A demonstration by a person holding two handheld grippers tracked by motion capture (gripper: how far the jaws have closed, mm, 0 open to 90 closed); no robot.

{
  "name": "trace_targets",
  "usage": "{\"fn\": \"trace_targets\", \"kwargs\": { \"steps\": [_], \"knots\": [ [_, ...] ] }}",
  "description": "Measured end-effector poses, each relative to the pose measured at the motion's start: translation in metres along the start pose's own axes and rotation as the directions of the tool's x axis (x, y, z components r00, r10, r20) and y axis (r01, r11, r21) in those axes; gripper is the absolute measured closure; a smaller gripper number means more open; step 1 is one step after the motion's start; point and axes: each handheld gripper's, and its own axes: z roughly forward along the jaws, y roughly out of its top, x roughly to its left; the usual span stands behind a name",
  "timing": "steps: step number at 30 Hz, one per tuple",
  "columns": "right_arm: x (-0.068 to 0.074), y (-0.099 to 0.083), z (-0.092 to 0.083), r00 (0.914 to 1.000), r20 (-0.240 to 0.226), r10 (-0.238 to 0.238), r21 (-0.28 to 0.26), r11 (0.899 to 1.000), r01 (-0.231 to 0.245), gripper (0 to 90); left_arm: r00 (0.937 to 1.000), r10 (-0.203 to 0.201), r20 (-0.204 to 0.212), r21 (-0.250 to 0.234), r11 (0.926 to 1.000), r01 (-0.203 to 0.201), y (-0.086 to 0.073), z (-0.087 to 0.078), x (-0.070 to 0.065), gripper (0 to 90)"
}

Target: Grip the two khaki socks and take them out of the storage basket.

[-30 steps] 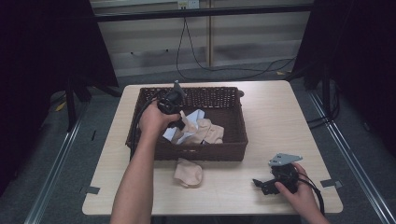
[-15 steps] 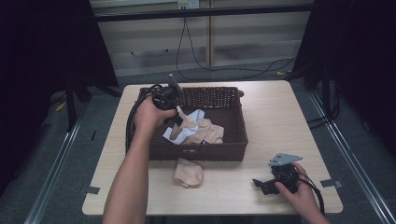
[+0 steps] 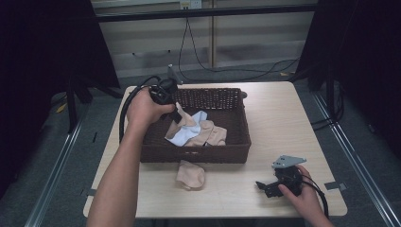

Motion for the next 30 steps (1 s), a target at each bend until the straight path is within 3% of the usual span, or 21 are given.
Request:
{"fn": "trace_targets", "kwargs": {
  "steps": [12, 30],
  "knots": [
    [0.000, 0.000, 0.000, 1.0000, 0.000, -0.003, 0.001, 1.000, 0.003, 0.0, 0.9999, 0.013, 0.007, -0.052, 0.9986, -0.013, -0.006, -0.027, -0.015, 87.6],
    [0.000, 0.000, 0.000, 1.0000, 0.000, -0.001, -0.001, 1.000, 0.001, 0.0, 0.9976, 0.037, 0.058, -0.040, 0.9986, -0.035, -0.022, -0.031, -0.033, 87.6]
  ]
}}
